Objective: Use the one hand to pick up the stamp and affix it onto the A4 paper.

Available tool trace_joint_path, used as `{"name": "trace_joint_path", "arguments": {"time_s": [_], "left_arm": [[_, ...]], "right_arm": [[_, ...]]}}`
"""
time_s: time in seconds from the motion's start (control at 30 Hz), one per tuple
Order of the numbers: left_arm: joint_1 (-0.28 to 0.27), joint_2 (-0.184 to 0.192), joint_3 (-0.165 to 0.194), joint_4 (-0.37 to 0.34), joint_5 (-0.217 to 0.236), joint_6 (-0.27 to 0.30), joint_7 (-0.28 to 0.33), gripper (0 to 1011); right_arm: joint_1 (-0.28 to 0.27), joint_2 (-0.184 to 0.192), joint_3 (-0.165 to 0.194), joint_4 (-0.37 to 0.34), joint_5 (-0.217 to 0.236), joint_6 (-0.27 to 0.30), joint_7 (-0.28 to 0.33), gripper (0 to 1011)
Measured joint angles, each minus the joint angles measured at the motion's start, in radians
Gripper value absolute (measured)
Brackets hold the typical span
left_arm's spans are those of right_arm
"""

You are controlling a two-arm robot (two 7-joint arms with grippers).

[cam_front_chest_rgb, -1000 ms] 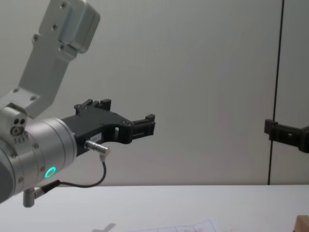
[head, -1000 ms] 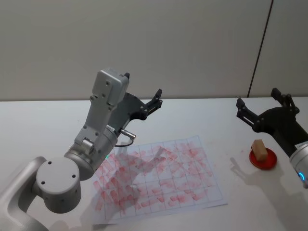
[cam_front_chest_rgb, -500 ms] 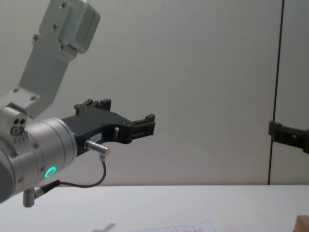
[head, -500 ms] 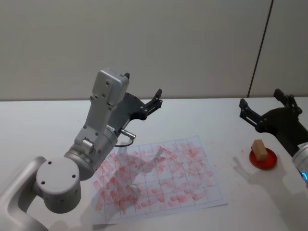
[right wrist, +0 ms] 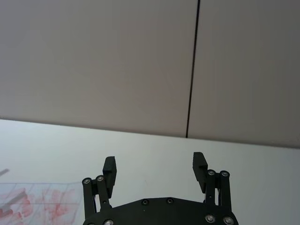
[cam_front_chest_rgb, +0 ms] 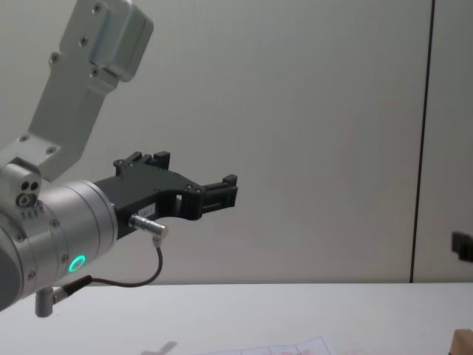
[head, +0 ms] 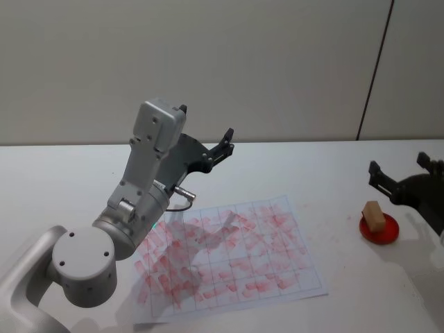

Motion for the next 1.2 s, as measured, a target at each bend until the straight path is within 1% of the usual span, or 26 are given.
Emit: {"name": "trace_joint_path", "arguments": {"time_s": [0.07, 0.1, 0.2, 0.23, 0.27, 0.4, 0.9, 1.2], "left_arm": [[0.000, 0.000, 0.000, 0.000, 0.000, 0.000, 0.000, 1001], [0.000, 0.000, 0.000, 0.000, 0.000, 0.000, 0.000, 1001], [0.000, 0.000, 0.000, 0.000, 0.000, 0.000, 0.000, 1001], [0.000, 0.000, 0.000, 0.000, 0.000, 0.000, 0.000, 1001], [0.000, 0.000, 0.000, 0.000, 0.000, 0.000, 0.000, 1001], [0.000, 0.000, 0.000, 0.000, 0.000, 0.000, 0.000, 1001], [0.000, 0.000, 0.000, 0.000, 0.000, 0.000, 0.000, 1001], [0.000, 0.000, 0.000, 0.000, 0.000, 0.000, 0.000, 1001]], "right_arm": [[-0.001, 0.001, 0.004, 0.010, 0.010, 0.029, -0.013, 1001], [-0.001, 0.001, 0.004, 0.010, 0.010, 0.029, -0.013, 1001], [-0.001, -0.001, 0.006, 0.020, 0.016, 0.066, -0.033, 1001], [-0.001, -0.001, 0.006, 0.020, 0.016, 0.066, -0.033, 1001], [-0.001, -0.003, 0.006, 0.023, 0.017, 0.081, -0.041, 1001], [-0.001, -0.012, 0.001, 0.027, 0.015, 0.112, -0.059, 1001], [0.011, -0.065, -0.032, 0.034, -0.024, 0.224, -0.128, 1001], [0.018, -0.091, -0.045, 0.044, -0.036, 0.263, -0.150, 999]]}}
